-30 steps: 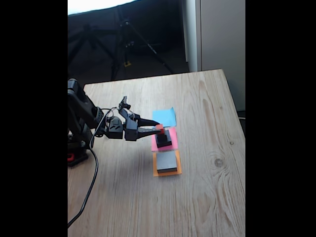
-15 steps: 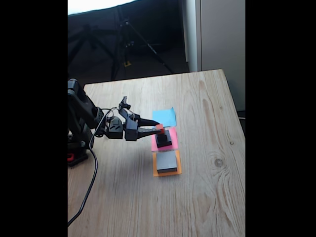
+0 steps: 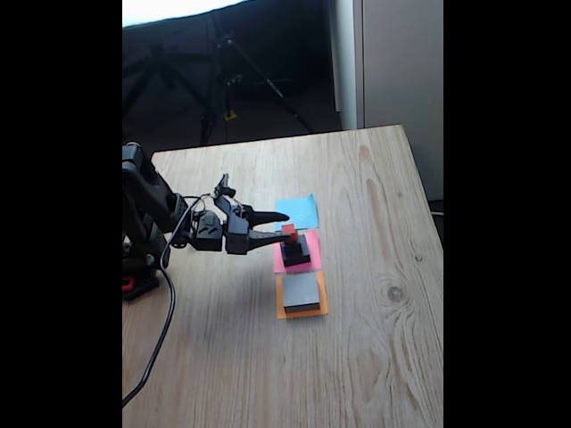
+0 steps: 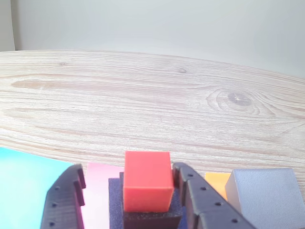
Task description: Tower of hanoi
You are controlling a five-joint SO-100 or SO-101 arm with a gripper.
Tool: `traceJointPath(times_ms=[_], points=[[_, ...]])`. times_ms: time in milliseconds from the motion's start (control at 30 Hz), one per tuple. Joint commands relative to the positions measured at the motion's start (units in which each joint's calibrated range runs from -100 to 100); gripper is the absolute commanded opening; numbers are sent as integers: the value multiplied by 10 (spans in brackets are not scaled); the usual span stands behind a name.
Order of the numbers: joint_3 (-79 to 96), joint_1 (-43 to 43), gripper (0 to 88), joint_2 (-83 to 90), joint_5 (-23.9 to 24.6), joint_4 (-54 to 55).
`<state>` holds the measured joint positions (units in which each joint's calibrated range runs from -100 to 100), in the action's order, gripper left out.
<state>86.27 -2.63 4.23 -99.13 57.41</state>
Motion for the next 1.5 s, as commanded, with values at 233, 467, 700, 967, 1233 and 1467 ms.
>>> traceJointPath(times_ms=[233, 467, 700, 967, 1233, 1467], points=[[-64, -5, 211, 208, -9, -247], [-313, -3, 182, 346, 68, -746], [-449, -13, 2, 429, 41, -1030], [-588, -44, 2, 478, 33, -1232], [-754, -85, 2, 491, 45, -1408], [-764, -153, 2, 523, 30, -1422]])
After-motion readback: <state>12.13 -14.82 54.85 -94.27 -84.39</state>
